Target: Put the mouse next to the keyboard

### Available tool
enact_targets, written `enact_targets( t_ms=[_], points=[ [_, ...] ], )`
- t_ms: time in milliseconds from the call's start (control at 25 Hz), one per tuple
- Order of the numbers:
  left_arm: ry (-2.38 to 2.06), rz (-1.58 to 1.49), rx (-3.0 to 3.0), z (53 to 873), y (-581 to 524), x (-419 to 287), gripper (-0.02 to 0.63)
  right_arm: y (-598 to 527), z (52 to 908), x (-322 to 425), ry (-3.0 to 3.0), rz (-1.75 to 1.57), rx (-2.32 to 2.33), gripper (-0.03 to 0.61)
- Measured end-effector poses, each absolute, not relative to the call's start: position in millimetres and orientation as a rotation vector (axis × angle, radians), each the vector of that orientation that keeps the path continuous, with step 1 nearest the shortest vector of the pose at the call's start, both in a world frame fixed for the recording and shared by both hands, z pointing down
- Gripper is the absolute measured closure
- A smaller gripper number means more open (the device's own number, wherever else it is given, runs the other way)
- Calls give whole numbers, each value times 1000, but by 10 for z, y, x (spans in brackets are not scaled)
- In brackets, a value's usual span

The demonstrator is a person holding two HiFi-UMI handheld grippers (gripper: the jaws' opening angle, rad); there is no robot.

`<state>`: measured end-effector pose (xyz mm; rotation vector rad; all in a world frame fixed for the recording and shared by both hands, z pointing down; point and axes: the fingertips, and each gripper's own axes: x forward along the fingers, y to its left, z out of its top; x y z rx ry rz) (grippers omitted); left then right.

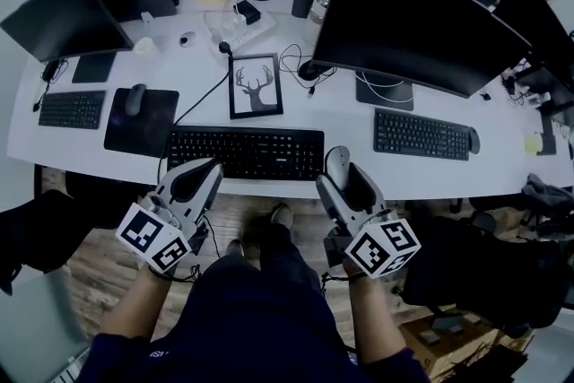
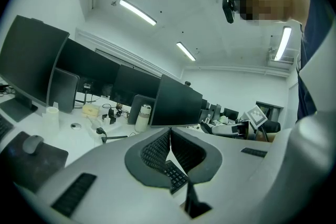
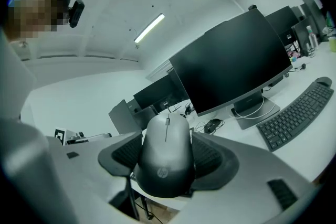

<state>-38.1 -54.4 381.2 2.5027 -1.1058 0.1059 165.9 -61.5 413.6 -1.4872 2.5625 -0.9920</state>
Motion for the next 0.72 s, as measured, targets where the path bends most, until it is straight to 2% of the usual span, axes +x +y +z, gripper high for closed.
enact_targets(
  t_ms=[720],
  points=[
    [-1155,156,2453,4037,-1038,170,583,-1178,4472,2155,2629,-1045,-1460,281]
  ],
)
